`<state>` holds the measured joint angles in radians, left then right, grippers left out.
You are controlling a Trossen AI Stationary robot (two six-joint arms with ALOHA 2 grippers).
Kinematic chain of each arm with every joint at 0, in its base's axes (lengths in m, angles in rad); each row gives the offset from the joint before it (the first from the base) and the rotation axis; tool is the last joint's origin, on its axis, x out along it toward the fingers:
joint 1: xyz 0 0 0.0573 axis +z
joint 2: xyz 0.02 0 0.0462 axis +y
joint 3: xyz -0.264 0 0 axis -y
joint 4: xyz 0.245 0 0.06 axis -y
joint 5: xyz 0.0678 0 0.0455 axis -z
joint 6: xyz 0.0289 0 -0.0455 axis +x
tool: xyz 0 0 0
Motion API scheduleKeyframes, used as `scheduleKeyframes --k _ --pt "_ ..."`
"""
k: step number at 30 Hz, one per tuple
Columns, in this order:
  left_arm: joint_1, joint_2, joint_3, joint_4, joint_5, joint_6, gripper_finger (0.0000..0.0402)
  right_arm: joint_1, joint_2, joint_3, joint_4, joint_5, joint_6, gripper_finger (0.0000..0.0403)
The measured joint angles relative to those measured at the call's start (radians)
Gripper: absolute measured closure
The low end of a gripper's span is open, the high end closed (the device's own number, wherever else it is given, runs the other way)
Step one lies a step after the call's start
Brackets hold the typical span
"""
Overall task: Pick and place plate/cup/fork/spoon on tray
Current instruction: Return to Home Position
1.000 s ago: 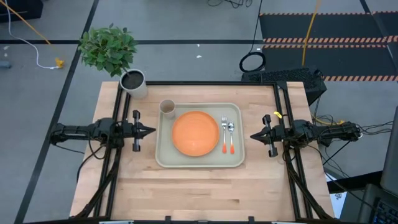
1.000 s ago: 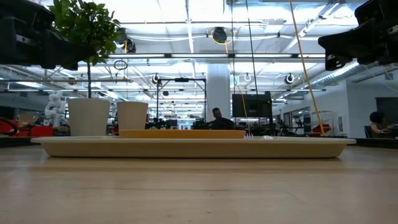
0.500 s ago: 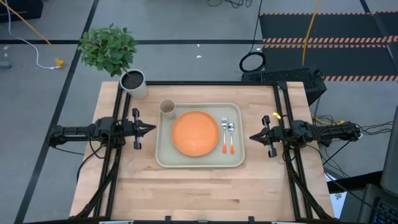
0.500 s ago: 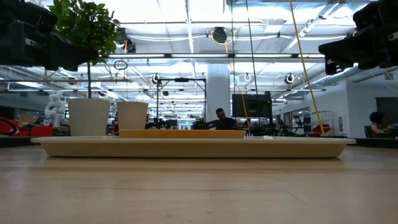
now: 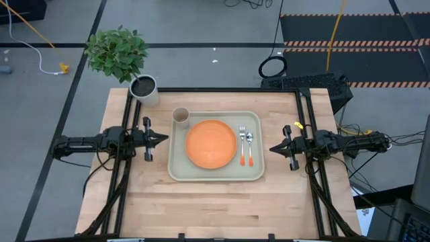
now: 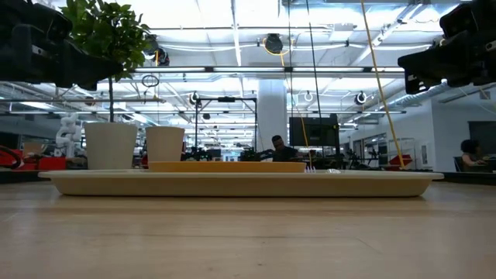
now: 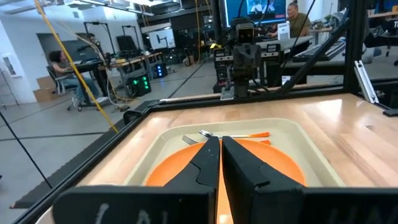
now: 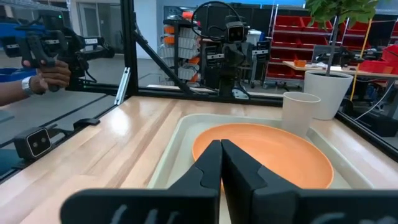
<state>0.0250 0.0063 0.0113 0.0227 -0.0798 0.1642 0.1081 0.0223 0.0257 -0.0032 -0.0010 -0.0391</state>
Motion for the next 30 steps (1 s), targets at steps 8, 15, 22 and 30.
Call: scheduleKeyframes --k 8,15,22,30 --pt "0.000 0.000 0.000 -0.001 0.000 -0.044 0.0380 0.000 0.000 0.000 0.054 0.000 0.001 0.0403" --pt "0.000 0.000 -0.001 -0.011 0.078 -0.042 0.0394 0.000 0.000 0.000 0.091 0.000 0.001 0.0403" --pt "0.000 0.000 -0.001 -0.014 0.080 -0.041 0.0398 0.000 0.000 0.000 0.094 0.000 0.001 0.0403" --pt "0.000 0.000 -0.001 -0.010 0.079 -0.061 0.0388 0.000 0.000 0.000 0.096 0.000 0.001 0.0403"
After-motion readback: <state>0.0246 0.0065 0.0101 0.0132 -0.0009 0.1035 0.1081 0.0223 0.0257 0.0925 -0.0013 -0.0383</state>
